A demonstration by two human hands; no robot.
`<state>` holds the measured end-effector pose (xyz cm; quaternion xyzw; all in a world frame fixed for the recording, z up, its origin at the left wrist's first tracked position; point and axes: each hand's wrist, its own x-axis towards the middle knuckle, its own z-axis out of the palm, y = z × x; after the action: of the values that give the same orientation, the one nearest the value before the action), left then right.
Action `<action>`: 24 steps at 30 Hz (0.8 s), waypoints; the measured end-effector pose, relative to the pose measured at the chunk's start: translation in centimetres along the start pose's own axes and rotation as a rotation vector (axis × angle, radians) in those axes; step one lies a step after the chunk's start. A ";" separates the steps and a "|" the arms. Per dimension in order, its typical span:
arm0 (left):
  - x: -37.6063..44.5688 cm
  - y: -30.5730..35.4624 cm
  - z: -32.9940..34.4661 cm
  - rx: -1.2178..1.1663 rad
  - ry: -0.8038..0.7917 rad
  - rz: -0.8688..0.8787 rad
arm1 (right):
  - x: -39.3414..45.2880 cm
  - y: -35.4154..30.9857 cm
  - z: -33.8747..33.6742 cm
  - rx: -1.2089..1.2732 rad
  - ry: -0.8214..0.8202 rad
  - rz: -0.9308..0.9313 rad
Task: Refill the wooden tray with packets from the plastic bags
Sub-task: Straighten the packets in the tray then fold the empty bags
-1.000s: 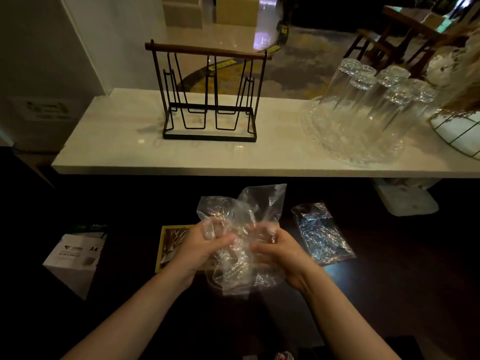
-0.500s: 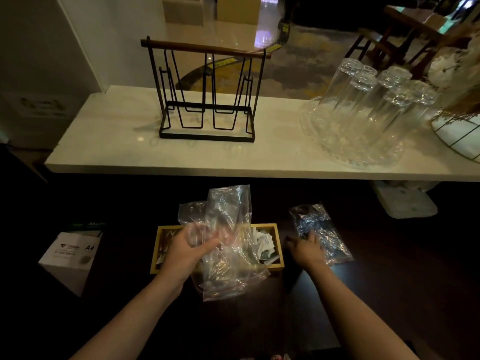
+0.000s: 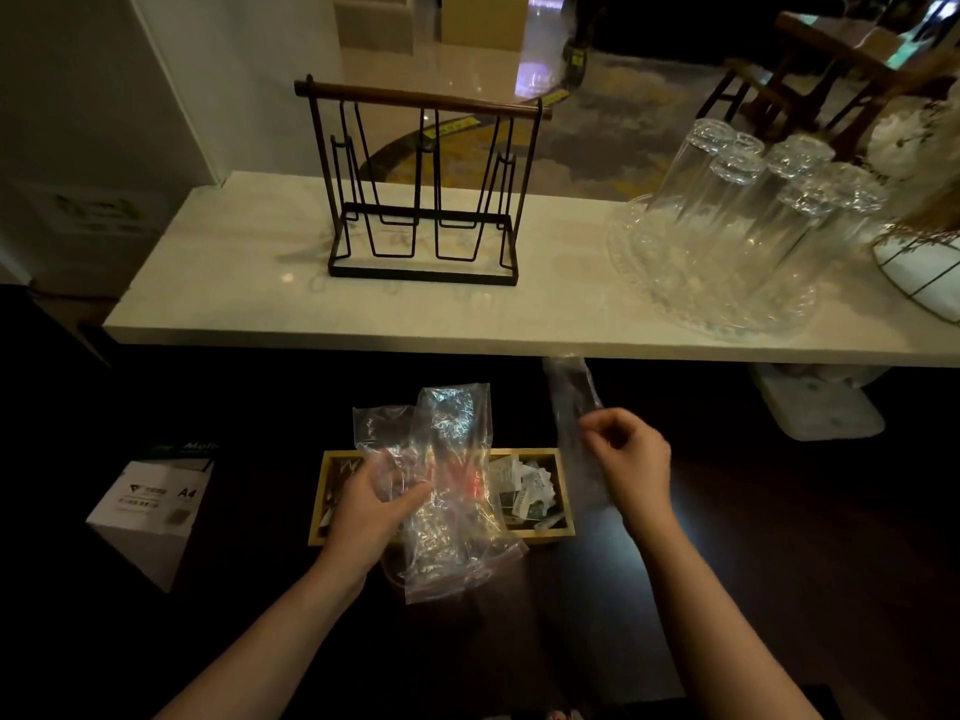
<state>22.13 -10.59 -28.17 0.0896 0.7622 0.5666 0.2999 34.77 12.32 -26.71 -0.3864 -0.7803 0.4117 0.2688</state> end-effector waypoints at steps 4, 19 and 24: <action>0.2 -0.2 0.0 0.003 0.057 -0.016 | -3.0 -8.9 -2.3 0.833 -0.314 0.031; -0.9 0.6 -0.5 -0.195 -0.026 0.070 | -5.6 -5.0 5.1 0.383 -0.401 0.291; -1.3 1.1 -1.0 -0.207 0.016 0.131 | -5.1 -4.1 4.5 0.547 -0.526 0.440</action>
<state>22.40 -11.69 -26.56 0.1031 0.6947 0.6611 0.2638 32.79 4.68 -26.08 -0.3402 -0.5835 0.7351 0.0591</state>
